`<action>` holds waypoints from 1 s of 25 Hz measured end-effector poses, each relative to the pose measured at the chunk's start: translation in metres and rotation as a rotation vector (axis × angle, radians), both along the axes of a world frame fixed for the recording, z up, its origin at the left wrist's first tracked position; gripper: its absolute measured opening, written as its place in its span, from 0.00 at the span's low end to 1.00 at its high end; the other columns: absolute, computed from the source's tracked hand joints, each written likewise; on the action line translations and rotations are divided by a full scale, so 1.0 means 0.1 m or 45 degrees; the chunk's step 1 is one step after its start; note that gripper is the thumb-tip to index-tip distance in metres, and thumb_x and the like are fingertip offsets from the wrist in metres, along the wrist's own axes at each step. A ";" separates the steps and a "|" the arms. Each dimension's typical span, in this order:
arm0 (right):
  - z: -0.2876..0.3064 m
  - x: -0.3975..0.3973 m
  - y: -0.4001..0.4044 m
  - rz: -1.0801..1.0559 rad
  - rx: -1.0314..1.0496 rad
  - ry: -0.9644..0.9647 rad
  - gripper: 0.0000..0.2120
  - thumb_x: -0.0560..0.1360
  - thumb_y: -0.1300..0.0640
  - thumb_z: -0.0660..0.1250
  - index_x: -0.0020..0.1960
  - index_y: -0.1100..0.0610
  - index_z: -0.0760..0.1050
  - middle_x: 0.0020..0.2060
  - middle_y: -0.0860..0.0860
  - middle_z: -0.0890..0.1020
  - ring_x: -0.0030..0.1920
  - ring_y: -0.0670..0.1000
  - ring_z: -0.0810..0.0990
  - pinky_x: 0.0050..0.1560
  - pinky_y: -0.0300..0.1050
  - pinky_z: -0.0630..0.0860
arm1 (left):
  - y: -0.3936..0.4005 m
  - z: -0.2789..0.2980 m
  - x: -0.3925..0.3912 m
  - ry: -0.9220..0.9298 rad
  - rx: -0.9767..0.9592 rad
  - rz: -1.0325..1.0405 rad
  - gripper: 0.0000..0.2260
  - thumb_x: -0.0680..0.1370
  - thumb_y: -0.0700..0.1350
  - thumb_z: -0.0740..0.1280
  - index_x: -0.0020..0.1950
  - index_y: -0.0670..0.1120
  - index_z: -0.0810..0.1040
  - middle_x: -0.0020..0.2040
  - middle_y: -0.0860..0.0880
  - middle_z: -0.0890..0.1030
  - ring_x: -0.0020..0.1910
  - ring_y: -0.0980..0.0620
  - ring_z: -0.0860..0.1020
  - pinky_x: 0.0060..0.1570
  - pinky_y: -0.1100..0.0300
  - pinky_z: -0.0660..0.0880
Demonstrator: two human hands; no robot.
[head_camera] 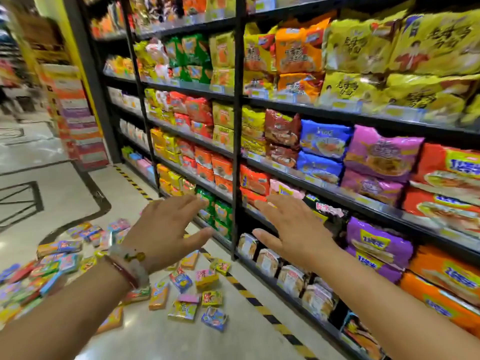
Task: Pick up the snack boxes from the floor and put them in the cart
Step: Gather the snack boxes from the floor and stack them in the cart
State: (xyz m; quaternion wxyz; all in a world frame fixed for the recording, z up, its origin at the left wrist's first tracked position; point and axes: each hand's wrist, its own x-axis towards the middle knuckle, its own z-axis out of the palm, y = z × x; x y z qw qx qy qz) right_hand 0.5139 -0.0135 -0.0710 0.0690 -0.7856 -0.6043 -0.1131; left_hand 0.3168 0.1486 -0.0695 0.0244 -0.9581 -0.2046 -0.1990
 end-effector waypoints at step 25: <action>-1.82 1.74 3.91 0.242 -0.175 0.246 0.30 0.79 0.37 0.46 0.73 0.52 0.65 0.66 0.54 0.74 0.65 0.57 0.71 0.62 0.56 0.71 | 3.51 -1.62 1.48 0.136 -0.133 0.297 0.29 0.76 0.64 0.53 0.64 0.45 0.76 0.61 0.43 0.79 0.58 0.42 0.78 0.54 0.40 0.73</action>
